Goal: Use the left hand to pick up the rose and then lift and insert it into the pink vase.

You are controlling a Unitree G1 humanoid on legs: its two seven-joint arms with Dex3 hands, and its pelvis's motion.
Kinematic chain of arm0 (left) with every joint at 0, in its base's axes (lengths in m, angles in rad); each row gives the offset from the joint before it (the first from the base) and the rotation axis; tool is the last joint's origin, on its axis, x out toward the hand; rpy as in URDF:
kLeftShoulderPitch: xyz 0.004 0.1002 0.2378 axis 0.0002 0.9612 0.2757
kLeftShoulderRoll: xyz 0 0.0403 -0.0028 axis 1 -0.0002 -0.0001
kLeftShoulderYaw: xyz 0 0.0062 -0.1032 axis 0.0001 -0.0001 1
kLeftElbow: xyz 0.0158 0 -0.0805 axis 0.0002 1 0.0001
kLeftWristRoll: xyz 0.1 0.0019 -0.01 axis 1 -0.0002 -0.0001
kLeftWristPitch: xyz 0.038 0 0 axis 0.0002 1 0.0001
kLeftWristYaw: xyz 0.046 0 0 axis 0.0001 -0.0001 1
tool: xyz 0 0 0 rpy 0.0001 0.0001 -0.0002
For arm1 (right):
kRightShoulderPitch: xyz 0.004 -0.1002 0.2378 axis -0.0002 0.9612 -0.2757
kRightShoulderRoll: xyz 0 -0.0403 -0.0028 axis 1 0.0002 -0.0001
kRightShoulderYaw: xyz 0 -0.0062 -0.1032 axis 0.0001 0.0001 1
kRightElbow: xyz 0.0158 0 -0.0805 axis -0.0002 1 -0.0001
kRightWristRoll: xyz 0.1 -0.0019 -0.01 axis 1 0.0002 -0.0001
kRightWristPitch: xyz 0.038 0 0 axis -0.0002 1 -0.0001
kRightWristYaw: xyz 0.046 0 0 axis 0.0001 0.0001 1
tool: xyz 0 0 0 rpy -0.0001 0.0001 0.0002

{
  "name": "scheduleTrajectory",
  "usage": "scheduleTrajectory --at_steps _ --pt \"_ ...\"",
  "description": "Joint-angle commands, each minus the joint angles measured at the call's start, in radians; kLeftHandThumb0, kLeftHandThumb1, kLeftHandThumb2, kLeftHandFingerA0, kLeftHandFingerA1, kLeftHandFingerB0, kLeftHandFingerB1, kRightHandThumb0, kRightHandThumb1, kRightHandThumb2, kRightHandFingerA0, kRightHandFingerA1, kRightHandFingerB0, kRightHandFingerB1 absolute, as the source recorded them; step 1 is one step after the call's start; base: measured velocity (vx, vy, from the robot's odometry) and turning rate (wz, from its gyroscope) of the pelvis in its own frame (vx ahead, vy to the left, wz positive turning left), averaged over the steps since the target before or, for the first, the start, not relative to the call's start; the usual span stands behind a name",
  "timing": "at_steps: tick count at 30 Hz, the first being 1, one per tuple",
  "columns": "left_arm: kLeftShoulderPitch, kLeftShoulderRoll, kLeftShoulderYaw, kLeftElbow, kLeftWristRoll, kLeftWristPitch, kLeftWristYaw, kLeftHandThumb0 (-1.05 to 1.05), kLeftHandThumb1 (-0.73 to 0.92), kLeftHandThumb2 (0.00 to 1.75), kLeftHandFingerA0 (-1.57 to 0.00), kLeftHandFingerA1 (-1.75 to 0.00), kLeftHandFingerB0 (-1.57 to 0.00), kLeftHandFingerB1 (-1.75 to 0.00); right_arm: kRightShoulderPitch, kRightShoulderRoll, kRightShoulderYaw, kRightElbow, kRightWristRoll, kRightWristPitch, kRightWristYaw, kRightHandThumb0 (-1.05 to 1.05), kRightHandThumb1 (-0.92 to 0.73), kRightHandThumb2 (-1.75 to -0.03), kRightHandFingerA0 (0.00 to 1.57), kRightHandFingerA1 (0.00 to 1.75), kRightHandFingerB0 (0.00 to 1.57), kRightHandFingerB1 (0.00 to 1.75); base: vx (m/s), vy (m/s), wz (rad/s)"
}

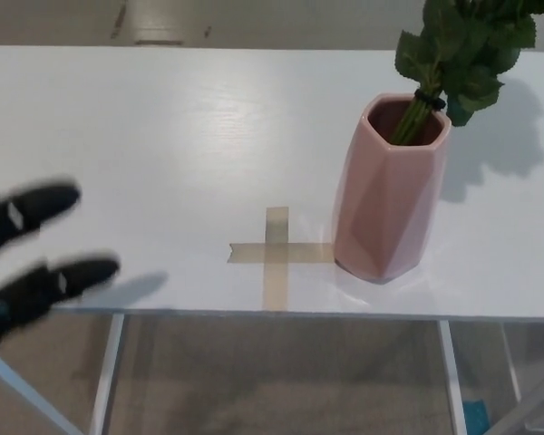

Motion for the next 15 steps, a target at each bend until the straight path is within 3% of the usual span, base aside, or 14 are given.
scheduleTrajectory --at_steps 1,2,5,7,9,11,12,13,14,15 --pt "0.458 -0.054 -0.043 0.178 0.216 -0.628 -0.321 -0.66 0.52 0.57 -0.36 -0.37 -0.4 -0.34 0.075 0.0 0.003 0.02 -0.013 -0.001 -0.018 -0.27 -0.55 -0.54 0.74 0.51 0.63 0.46 0.0 0.0 0.0" --pt "0.468 -0.041 -0.069 0.219 0.252 -0.667 -0.298 -0.66 0.43 0.83 -0.26 -0.46 -0.35 -0.47 0.08 -0.002 0.007 0.02 -0.017 -0.002 -0.02 -0.28 -0.55 -0.55 0.74 0.51 0.63 0.46 0.0 0.0 0.0" --pt "0.472 -0.017 -0.124 0.322 0.327 -0.739 -0.228 -0.66 0.43 0.83 -0.25 -0.45 -0.33 -0.46 0.089 -0.004 0.01 0.02 -0.019 -0.004 -0.014 -0.27 -0.55 -0.54 0.74 0.51 0.63 0.46 0.0 0.0 0.0" --pt "0.451 -0.005 -0.18 0.442 0.393 -0.765 -0.123 -0.84 0.58 0.91 -0.27 -0.44 -0.31 -0.43 0.105 -0.006 0.009 0.019 -0.017 -0.012 -0.007 -0.28 -0.55 -0.54 0.74 0.51 0.62 0.46 0.0 0.0 0.0" --pt "0.421 -0.01 -0.206 0.517 0.408 -0.732 -0.047 -0.84 0.61 0.95 -0.28 -0.45 -0.28 -0.43 0.111 -0.005 0.009 0.018 -0.017 -0.015 -0.005 -0.28 -0.55 -0.54 0.74 0.51 0.62 0.46 0.0 0.0 0.0" --pt "0.342 -0.053 -0.223 0.646 0.435 -0.674 0.139 -0.86 0.66 0.99 -0.27 -0.45 -0.26 -0.42 0.118 -0.004 0.01 0.018 -0.017 -0.015 -0.003 -0.3 -0.55 -0.55 0.73 0.51 0.61 0.45 0.0 0.0 0.0" --pt "0.286 -0.08 -0.23 0.722 0.455 -0.642 0.263 -0.86 0.66 0.99 -0.27 -0.45 -0.26 -0.42 0.121 -0.003 0.008 0.017 -0.015 -0.014 -0.003 -0.3 -0.55 -0.55 0.73 0.51 0.61 0.45 0.0 0.0 0.0" --pt "0.254 -0.088 -0.238 0.762 0.472 -0.637 0.333 -0.77 0.72 0.62 -0.33 -0.34 -0.36 -0.32 0.123 -0.005 0.005 0.016 -0.012 -0.018 0.0 -0.28 -0.55 -0.54 0.73 0.51 0.6 0.45 0.0 0.0 0.0" --pt "0.24 -0.091 -0.243 0.783 0.479 -0.638 0.363 -0.77 0.72 0.62 -0.33 -0.34 -0.36 -0.32 0.124 -0.006 0.003 0.015 -0.01 -0.019 0.001 -0.28 -0.55 -0.54 0.73 0.51 0.6 0.45 0.0 0.0 0.0" --pt "0.164 -0.08 -0.26 0.896 0.516 -0.629 0.482 -0.75 0.67 0.6 -0.28 -0.33 -0.31 -0.32 0.124 -0.006 0.001 0.015 -0.009 -0.022 -0.001 -0.28 -0.54 -0.55 0.72 0.51 0.6 0.46 0.0 0.0 0.0"
